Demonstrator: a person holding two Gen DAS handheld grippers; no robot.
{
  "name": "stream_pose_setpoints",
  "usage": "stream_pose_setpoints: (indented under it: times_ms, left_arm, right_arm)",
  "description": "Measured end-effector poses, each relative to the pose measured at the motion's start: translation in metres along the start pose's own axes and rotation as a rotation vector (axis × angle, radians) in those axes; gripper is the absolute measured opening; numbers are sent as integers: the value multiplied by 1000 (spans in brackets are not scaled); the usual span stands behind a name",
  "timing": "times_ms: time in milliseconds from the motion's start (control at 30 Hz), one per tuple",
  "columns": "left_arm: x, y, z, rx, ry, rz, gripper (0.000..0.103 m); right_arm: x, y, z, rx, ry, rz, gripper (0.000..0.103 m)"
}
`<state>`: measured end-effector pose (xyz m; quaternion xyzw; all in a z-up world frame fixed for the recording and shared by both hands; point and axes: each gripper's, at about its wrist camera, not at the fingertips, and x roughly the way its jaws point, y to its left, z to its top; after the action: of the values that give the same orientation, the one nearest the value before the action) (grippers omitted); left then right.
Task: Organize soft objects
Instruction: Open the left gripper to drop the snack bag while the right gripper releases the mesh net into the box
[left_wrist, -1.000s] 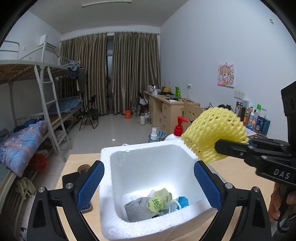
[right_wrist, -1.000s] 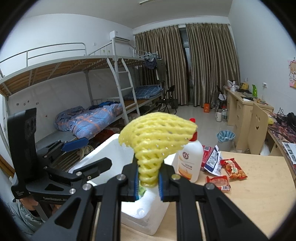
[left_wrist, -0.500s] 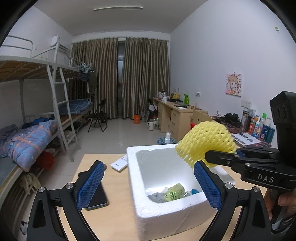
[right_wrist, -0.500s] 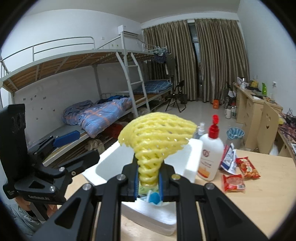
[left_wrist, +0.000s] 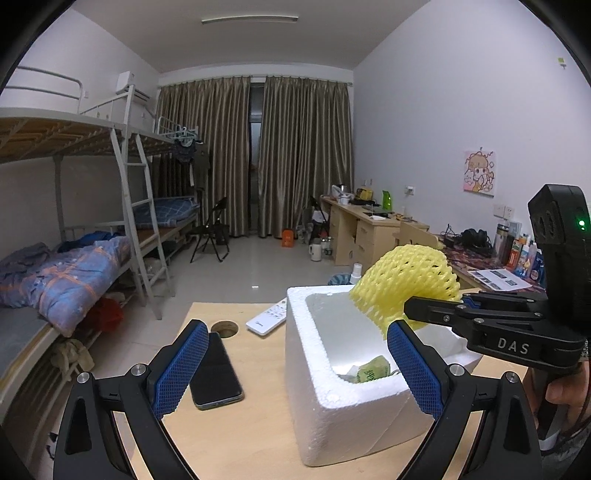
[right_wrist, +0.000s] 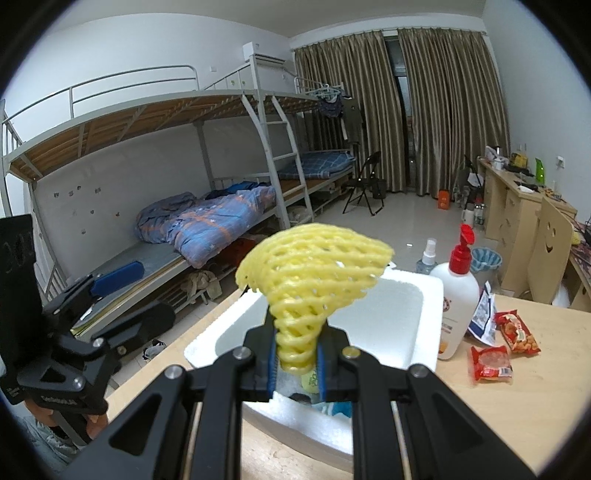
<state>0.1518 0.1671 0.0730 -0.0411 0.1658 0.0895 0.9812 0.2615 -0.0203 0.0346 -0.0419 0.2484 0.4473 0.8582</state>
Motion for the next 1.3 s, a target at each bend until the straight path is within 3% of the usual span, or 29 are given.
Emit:
stream_pose_setpoints:
  times_ms: [533, 633, 700, 800, 1300]
  left_arm:
    - [-3, 1, -2, -2, -7, 1, 98]
    - [-4, 1, -2, -4, -10, 2, 98]
    - [-4, 1, -1, -5, -12, 4, 98]
    - [-4, -1, 1, -8, -12, 6, 98]
    - [-4, -4, 4, -17, -17, 12, 98]
  right_arm:
    - [6, 2, 1, 0, 17, -20, 20]
    - [7, 2, 0, -2, 21, -27, 32]
    - [8, 2, 1, -1, 21, -32, 57]
    - [7, 3, 1, -10, 12, -61, 81]
    - [9, 1, 2, -5, 20, -87, 85]
